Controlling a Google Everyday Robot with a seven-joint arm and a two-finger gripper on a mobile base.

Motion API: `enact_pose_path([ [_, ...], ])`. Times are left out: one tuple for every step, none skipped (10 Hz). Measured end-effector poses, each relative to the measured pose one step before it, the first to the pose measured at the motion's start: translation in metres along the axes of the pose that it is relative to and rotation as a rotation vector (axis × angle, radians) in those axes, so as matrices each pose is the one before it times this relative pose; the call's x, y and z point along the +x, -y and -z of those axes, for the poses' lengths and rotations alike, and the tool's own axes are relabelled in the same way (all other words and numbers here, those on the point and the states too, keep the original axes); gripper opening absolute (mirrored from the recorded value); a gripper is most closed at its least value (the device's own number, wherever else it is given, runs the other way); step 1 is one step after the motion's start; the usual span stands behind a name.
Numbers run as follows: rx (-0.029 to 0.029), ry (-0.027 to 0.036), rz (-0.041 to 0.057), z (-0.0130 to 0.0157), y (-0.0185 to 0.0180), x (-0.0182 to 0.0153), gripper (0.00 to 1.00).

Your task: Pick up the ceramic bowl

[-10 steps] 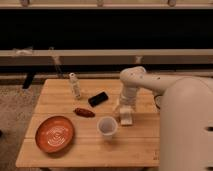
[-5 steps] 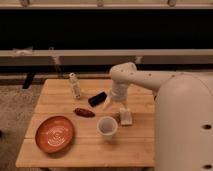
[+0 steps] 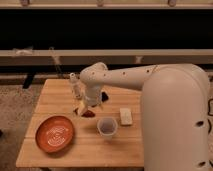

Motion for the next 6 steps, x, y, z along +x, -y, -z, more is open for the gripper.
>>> enact_pose_path([
  [0.00676,0.00221,0.07423,-0.01034,-0.03222,0.01303,0.8],
  [0.00119,-0.00302,0.0332,-0.00618,-0.01315,0.004,0.8],
  [0.00039,-0.00485,0.03941,-0.0075,-0.0134,0.00453,0.8],
  [-0.00073,-0.00538,0.02608,-0.00565,-0.00961,0.00447,0.8],
  [-0.00538,-0.00911,0.03338,-0.00801,-0.01711,0.00448,0.8],
  [-0.00322,-0.00639,0.01992,-0.00562,-0.01056,0.00001,0.8],
])
